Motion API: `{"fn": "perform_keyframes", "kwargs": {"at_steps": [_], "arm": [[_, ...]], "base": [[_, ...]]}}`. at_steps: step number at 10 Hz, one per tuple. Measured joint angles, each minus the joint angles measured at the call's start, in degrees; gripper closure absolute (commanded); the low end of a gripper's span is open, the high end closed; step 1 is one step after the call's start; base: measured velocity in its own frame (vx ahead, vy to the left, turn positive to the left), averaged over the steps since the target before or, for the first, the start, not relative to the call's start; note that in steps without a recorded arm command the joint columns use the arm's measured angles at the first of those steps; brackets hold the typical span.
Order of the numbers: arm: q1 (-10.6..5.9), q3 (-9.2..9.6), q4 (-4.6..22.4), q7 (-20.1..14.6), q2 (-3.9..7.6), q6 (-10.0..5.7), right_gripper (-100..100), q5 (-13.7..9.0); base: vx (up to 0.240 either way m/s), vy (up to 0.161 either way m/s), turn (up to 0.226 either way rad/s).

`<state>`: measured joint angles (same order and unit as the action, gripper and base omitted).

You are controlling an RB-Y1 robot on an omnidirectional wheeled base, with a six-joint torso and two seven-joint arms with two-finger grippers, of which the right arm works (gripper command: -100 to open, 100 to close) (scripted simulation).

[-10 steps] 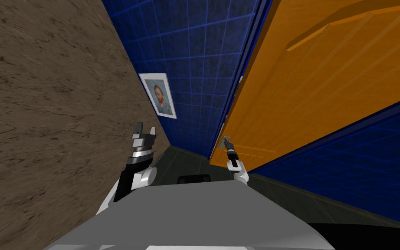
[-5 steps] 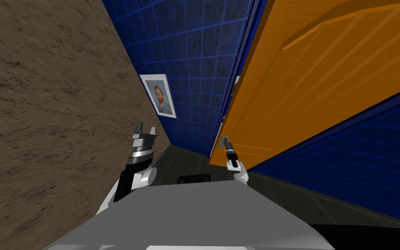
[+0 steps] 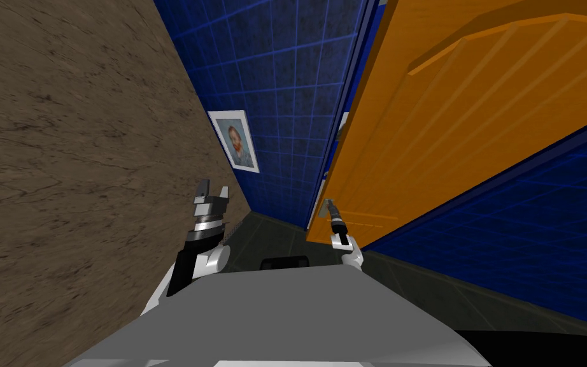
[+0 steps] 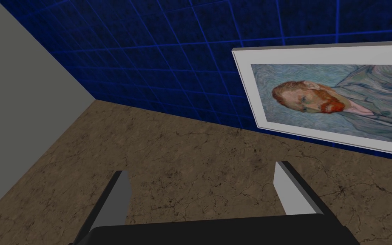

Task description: Pull the door open

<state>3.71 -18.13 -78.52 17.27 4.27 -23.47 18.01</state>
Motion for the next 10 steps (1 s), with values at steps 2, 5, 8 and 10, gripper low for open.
{"fn": "perform_keyframes", "kwargs": {"at_steps": [2, 5, 8, 10], "arm": [[-0.01, 1.14, 0.7, -2.2, 0.62, -0.94, 100, -3.5], [0.62, 3.61, -0.5, -6.0, 1.30, -0.54, 100, -8.9], [1.14, 5.58, -0.8, -9.0, 1.54, -1.00, 100, -14.1], [1.09, 6.87, -0.6, -11.3, 2.06, -1.16, 100, -17.8]], "base": [[-0.050, -0.025, 0.001], [-0.044, -0.034, 0.016], [-0.047, -0.028, 0.012], [-0.030, -0.025, 0.013]]}}
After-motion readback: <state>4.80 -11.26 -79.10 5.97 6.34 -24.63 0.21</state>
